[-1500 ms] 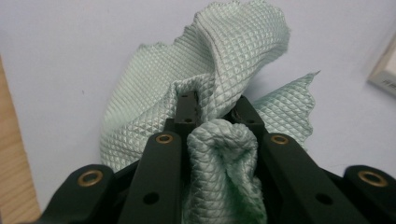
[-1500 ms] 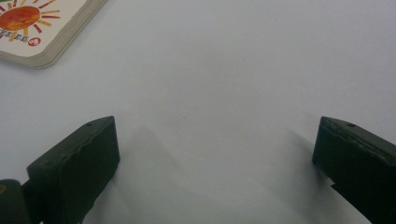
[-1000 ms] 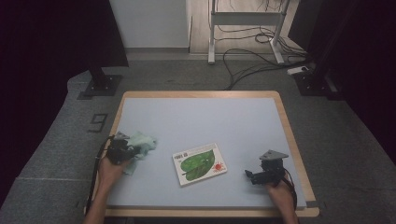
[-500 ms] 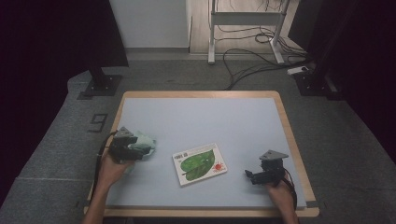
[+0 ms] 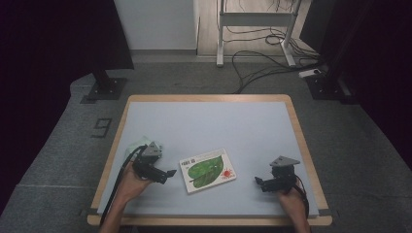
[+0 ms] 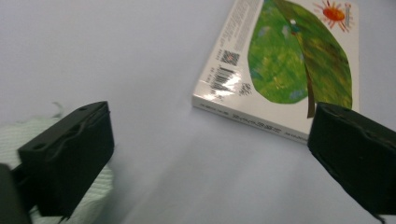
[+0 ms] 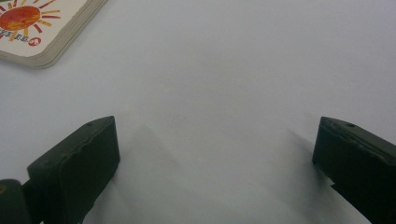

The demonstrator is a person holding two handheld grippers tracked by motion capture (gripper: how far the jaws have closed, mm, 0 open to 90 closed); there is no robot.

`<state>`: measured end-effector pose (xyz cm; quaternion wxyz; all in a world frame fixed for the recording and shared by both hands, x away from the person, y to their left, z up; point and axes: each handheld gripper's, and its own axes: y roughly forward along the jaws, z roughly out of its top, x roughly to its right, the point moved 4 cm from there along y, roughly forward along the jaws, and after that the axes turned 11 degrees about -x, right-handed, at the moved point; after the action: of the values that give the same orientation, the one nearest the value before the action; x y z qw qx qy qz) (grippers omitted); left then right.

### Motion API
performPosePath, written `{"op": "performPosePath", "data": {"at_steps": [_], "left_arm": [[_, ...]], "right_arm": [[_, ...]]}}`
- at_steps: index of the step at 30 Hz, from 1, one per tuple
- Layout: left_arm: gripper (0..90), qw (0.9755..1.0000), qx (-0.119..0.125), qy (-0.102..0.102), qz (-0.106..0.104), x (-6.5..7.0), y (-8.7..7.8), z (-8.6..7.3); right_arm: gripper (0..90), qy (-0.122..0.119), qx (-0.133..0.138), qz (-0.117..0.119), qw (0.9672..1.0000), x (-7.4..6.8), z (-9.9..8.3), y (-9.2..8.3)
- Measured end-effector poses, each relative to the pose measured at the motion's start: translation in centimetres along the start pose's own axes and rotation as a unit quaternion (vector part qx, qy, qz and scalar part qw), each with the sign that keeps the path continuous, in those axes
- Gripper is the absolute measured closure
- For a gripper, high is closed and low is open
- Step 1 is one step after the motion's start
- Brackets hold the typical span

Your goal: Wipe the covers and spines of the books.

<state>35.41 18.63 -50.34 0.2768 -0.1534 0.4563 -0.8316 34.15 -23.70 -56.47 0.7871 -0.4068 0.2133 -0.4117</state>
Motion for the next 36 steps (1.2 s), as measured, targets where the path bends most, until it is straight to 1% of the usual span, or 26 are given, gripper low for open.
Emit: {"op": "performPosePath", "data": {"at_steps": [1, 3, 4, 6, 7, 11, 13, 16, 17, 19, 21, 27, 31, 32, 34, 36], "left_arm": [[0.0, 1.0, 0.0, 0.002, -0.003, 0.1, 0.2, -0.1], [0.0, 0.9998, 0.002, 0.002, -0.018, 0.4, 1.0, -0.3], [0.0, 0.9996, 0.004, -0.001, -0.027, 0.5, 1.4, -0.5], [0.0, 0.9991, 0.006, -0.003, -0.041, 0.8, 2.2, -0.8], [0.0, 0.9991, 0.004, 0.001, -0.042, 0.9, 2.6, -1.0], [0.0, 0.9992, -0.007, 0.023, -0.032, 1.6, 3.8, -1.3], [0.0, 0.9989, -0.011, 0.03, -0.034, 1.9, 4.2, -1.4], [0.0, 0.9985, -0.02, 0.042, -0.03, 2.2, 4.9, -1.5], [0.0, 0.9981, -0.023, 0.047, -0.032, 2.4, 5.2, -1.5], [0.0, 0.9982, -0.015, 0.042, -0.04, 2.4, 5.2, -1.6], [0.0, 0.9981, -0.015, 0.038, -0.045, 2.4, 5.3, -1.6], [0.0, 0.997, -0.017, 0.058, -0.048, 3.0, 5.5, -1.6], [0.0, 0.9967, -0.018, 0.064, -0.047, 3.3, 5.5, -1.6], [0.0, 0.9963, -0.019, 0.069, -0.046, 3.3, 5.6, -1.6], [0.0, 0.9961, -0.02, 0.074, -0.043, 3.5, 5.6, -1.5], [0.0, 0.9961, -0.021, 0.074, -0.042, 3.6, 5.6, -1.5]], "right_arm": [[0.1, 0.0, 0.0, 0.0, 1.0, 0.0, 0.0, 0.0], [0.0, 0.0, 0.0, 0.0, 1.0, 0.0, 0.0, 0.0], [0.0, 0.0, 0.0, 0.0, 1.0, 0.0, 0.0, 0.0], [0.0, 0.0, 0.0, 0.0, 1.0, 0.0, 0.0, 0.0], [0.0, 0.0, 0.0, 0.0, 1.0, 0.0, 0.0, 0.0], [0.0, 0.001, 0.0, 0.0, 1.0, 0.0, 0.0, 0.0], [0.0, 0.001, 0.0, 0.0, 1.0, 0.0, 0.0, 0.0], [0.0, 0.001, 0.0, 0.0, 1.0, 0.0, 0.0, 0.0], [0.0, 0.001, 0.0, 0.0, 1.0, 0.0, 0.0, 0.0], [0.1, 0.001, 0.0, 0.001, 1.0, 0.0, 0.0, 0.0], [0.1, 0.001, 0.0, 0.0, 1.0, 0.0, 0.0, 0.0], [0.0, 0.002, -0.002, 0.002, 1.0, 0.0, 0.0, 0.0], [0.6, 0.001, -0.001, 0.003, 1.0, 0.0, 0.1, 0.0], [0.9, 0.0, -0.001, 0.004, 1.0, 0.0, 0.1, 0.0], [0.8, -0.001, -0.002, 0.006, 1.0, 0.0, 0.1, 0.0], [0.0, -0.003, -0.003, 0.009, 0.9999, 0.0, 0.1, 0.0]]}}
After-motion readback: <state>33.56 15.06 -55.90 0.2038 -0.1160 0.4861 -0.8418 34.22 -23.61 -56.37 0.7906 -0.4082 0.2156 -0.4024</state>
